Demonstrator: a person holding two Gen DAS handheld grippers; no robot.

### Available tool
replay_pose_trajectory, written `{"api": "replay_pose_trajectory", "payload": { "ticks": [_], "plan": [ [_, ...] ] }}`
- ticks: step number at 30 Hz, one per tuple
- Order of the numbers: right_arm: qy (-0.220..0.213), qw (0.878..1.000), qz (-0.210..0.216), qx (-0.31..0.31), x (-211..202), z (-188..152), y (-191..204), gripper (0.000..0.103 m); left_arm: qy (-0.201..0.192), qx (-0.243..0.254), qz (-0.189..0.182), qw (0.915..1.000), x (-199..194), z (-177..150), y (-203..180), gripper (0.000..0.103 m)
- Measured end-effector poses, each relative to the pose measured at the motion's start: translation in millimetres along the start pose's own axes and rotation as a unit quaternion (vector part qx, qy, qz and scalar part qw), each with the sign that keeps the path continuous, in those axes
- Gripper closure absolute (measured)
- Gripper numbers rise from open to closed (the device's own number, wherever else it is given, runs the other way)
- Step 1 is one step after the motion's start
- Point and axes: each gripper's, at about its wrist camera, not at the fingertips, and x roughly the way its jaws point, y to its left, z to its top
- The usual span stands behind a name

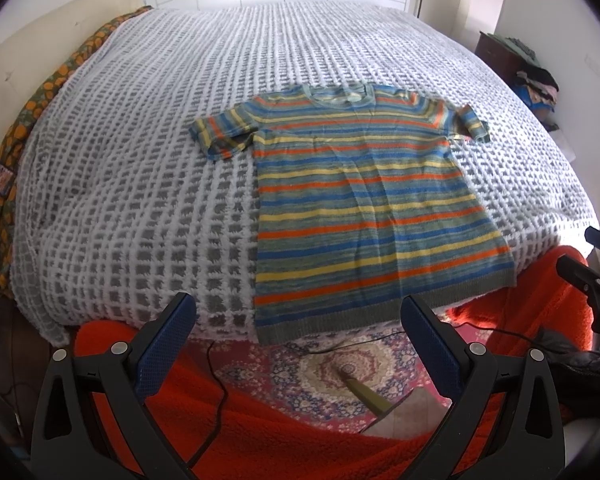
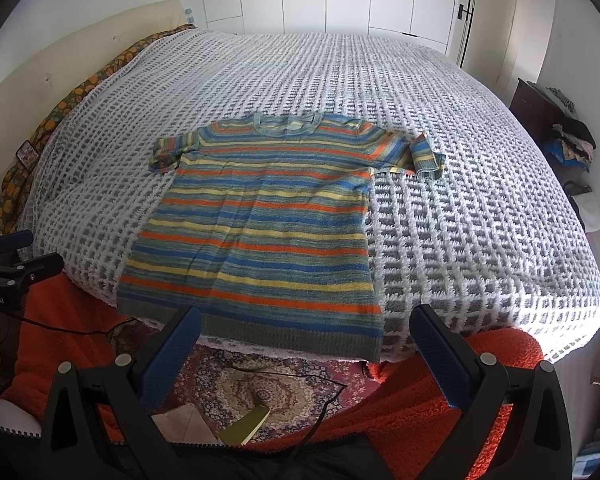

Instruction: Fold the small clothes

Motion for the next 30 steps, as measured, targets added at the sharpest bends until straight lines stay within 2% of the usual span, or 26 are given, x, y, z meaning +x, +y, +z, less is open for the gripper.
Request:
{"api": "replay_pose_trajectory", "payload": {
  "ticks": [7,11,15,21,23,25,27,30],
  "plan": [
    [-0.003,1.000,0.016,-0.003,5,9,6,0.000,-0.021,-0.010,0.002,0.9997,-2,4,8,0.001],
    [-0.036,0.999,0.031,-0.013,0,21,13,0.000,-0.022,-0.017,0.008,0.9996,4,13,14,0.001],
    [-0.065,0.994,0.085,0.018,-4,29,5,0.000,-0.031,-0.018,0.013,0.9993,4,23,12,0.001],
    [-0.071,0.985,0.153,0.044,14,37,-23,0.000,-0.019,-0.030,0.002,0.9994,12,24,8,0.001],
    [-0.072,0.985,0.148,0.049,32,44,-49,0.000,-0.013,-0.025,0.004,0.9996,15,24,6,0.001],
    [-0.068,0.989,0.119,0.051,60,56,-86,0.000,-0.010,-0.021,0.009,0.9997,17,24,4,0.001],
    [-0.056,0.991,0.094,0.081,97,71,-136,0.003,-0.008,-0.021,0.013,0.9997,18,24,3,0.001],
    [-0.017,0.993,0.026,0.115,157,96,-206,0.015,-0.002,-0.027,0.019,0.9995,19,26,2,0.001]
  ]
}}
